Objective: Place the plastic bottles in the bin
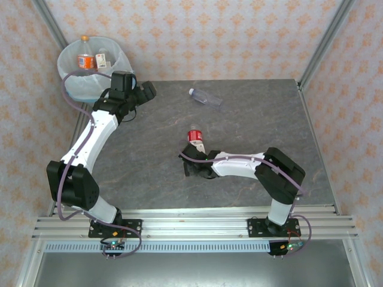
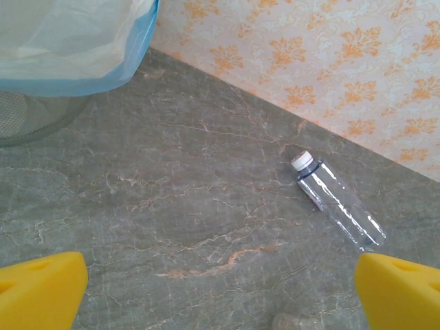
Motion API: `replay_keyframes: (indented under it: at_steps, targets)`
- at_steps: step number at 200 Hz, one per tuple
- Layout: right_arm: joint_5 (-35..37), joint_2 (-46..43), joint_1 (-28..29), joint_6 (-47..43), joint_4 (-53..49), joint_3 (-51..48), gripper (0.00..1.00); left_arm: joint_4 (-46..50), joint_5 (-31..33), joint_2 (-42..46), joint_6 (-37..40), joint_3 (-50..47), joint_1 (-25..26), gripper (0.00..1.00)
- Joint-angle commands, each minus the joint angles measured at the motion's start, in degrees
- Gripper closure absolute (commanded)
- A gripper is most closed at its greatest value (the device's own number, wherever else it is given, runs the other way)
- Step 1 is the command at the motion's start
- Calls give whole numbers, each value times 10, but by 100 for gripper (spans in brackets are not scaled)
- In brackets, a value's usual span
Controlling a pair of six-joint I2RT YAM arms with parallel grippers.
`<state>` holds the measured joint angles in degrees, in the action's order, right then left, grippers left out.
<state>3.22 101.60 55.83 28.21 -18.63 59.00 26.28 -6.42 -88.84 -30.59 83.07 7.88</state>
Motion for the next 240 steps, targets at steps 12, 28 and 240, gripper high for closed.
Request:
replay_keyframes:
  at_steps: [12, 28, 240]
  targets:
    - [5, 4, -1, -8, -1, 1, 42, 1, 18, 14, -11, -8, 0, 0]
    - [10, -1, 0, -8, 2, -8, 45, 13, 40, 16, -4, -8, 0, 0]
    - [9, -230, -47, -31, 311, -231, 100, -72, -88, -1, -70, -37, 3, 0]
